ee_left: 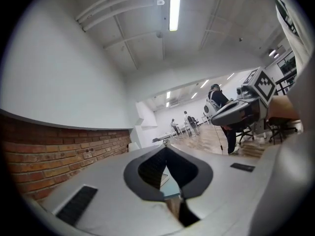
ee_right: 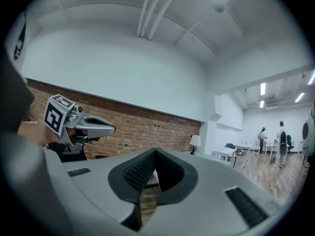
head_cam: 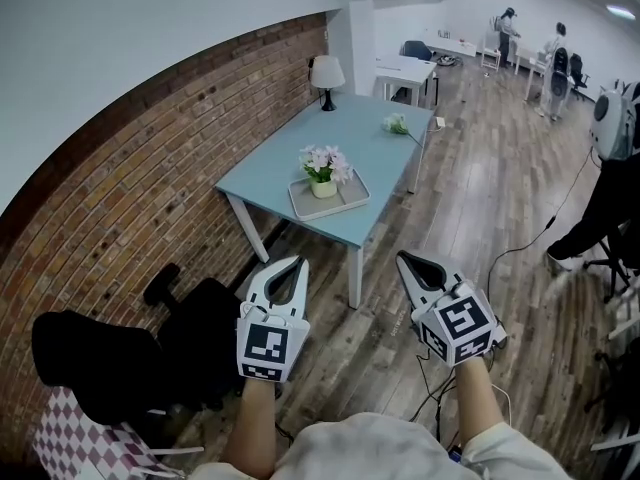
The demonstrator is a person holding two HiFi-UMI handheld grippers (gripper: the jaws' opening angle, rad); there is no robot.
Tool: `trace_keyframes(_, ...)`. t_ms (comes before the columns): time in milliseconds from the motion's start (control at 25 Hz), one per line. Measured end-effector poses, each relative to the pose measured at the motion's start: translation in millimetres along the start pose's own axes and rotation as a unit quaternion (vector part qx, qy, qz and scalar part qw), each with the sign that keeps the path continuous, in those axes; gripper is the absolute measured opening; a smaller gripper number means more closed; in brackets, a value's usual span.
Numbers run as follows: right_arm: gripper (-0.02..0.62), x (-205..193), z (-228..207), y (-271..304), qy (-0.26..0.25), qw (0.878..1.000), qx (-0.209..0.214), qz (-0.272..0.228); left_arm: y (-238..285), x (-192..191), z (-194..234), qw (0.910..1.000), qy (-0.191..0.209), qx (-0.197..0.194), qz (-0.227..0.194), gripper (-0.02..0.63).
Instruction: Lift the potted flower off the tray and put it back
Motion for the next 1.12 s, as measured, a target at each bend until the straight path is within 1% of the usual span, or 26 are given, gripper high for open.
trace_keyframes(400, 0.02, -10, -33, -20, 0.0, 1.0, 0.024, -0.001, 14, 10, -33, 0.9997, -0.013, 0.023, 0.002, 0.011)
trace_keyframes(720, 0.02, -25, -47, -27, 0.022, 1.0, 0.021, 0.0, 28, 0, -46, 0.9994, -0.027, 0.02, 0.012, 0.011)
trace_keyframes(880, 0.02, -27, -54, -19, 0.039, 0.999, 0.022, -0.003, 39, -8, -42, 0.9991, -0.036, 0.014, 0.018, 0.011)
trace_keyframes(1120, 0.02, -32, -64, 13, 0.038, 0.999, 0.019, 0.002, 66, -22, -21, 0.999, -0.04, 0.009, 0.017, 0.011)
Point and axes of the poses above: the fingertips, and each gripper's own axes: y forward along the fingers, z to its left, x out of its top, the point moved 4 cm from there along -y, backward along the fingers
